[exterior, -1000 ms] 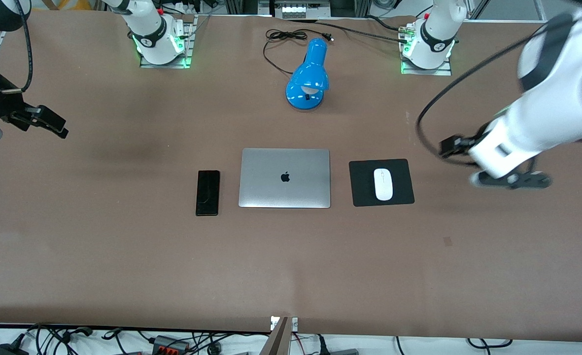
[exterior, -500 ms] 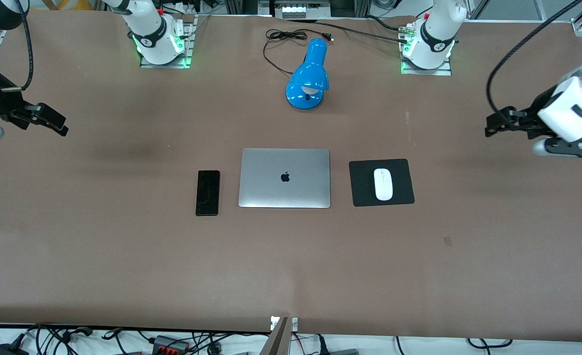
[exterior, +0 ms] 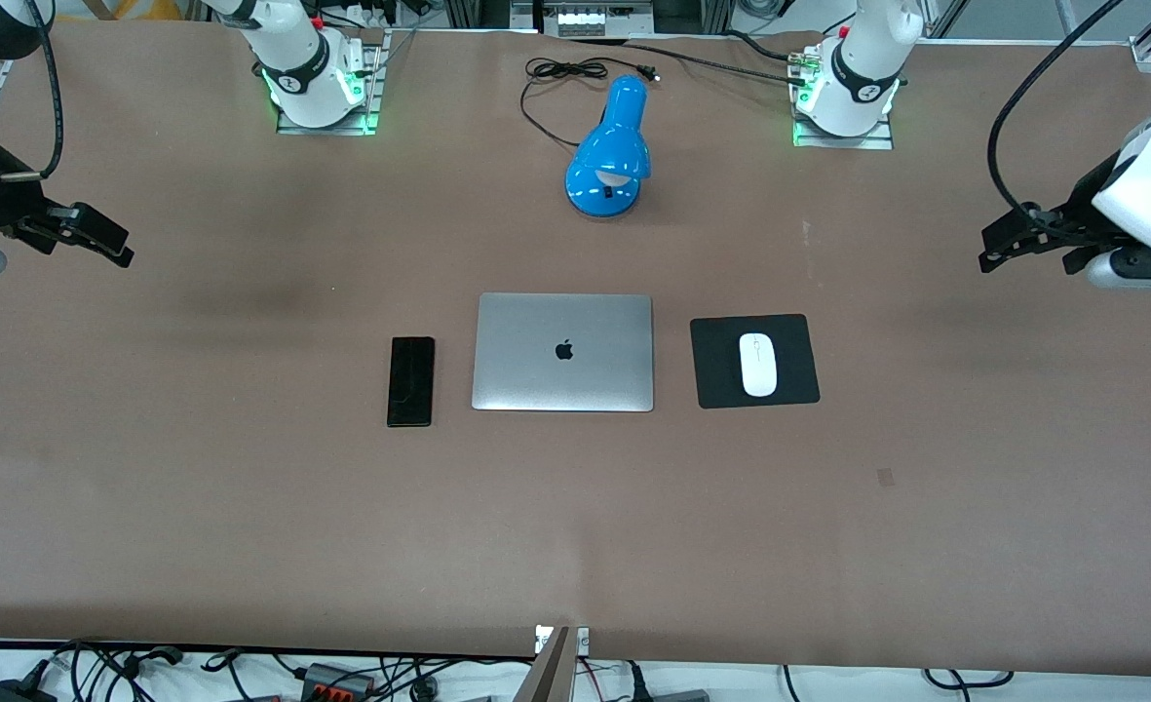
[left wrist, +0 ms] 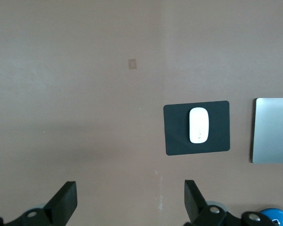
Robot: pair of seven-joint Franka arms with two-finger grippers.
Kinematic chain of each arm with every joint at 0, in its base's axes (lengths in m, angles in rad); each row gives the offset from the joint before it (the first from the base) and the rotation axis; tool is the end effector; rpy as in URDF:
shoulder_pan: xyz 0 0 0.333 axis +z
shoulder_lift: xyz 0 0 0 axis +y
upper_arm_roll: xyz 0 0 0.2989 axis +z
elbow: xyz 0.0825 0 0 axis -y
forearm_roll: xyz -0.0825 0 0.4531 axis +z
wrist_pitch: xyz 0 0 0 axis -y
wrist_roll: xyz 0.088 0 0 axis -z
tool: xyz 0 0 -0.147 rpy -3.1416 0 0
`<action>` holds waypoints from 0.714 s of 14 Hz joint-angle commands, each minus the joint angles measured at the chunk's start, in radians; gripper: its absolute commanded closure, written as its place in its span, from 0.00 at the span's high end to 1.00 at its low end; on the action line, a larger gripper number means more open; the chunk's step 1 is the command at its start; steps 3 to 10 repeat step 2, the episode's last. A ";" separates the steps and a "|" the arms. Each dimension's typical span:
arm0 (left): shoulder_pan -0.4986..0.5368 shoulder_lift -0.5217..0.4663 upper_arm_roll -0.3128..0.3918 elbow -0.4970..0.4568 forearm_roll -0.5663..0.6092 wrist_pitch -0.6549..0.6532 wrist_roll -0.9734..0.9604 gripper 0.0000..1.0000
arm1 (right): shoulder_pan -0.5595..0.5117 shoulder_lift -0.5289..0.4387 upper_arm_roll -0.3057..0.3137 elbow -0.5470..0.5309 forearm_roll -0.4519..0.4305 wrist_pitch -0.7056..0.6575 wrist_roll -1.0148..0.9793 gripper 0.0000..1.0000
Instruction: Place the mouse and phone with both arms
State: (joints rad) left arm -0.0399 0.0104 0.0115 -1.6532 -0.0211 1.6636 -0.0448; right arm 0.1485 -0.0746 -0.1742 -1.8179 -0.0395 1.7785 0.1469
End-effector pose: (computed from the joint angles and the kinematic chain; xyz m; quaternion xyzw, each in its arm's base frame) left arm 0.6321 -0.0209 0.5242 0.9999 0.0092 -0.0004 0.0104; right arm 0.6135 -0.0226 0.4962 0.9964 -0.0823 0.0178 0.0119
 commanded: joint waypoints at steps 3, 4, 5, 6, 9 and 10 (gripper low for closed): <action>0.015 -0.009 -0.002 -0.011 0.018 -0.004 0.017 1.00 | -0.007 0.004 0.004 0.019 -0.010 -0.022 -0.015 1.00; 0.015 -0.009 -0.002 -0.011 0.018 -0.004 0.017 1.00 | -0.007 0.004 0.004 0.019 -0.010 -0.022 -0.015 1.00; 0.015 -0.009 -0.002 -0.011 0.018 -0.004 0.017 1.00 | -0.007 0.004 0.004 0.019 -0.010 -0.022 -0.015 1.00; 0.015 -0.009 -0.002 -0.011 0.018 -0.004 0.017 1.00 | -0.007 0.004 0.004 0.019 -0.010 -0.022 -0.015 1.00; 0.015 -0.009 -0.002 -0.011 0.018 -0.004 0.017 1.00 | -0.007 0.004 0.004 0.019 -0.010 -0.022 -0.015 1.00; 0.015 -0.009 -0.002 -0.011 0.018 -0.004 0.017 1.00 | -0.007 0.004 0.004 0.019 -0.010 -0.022 -0.015 1.00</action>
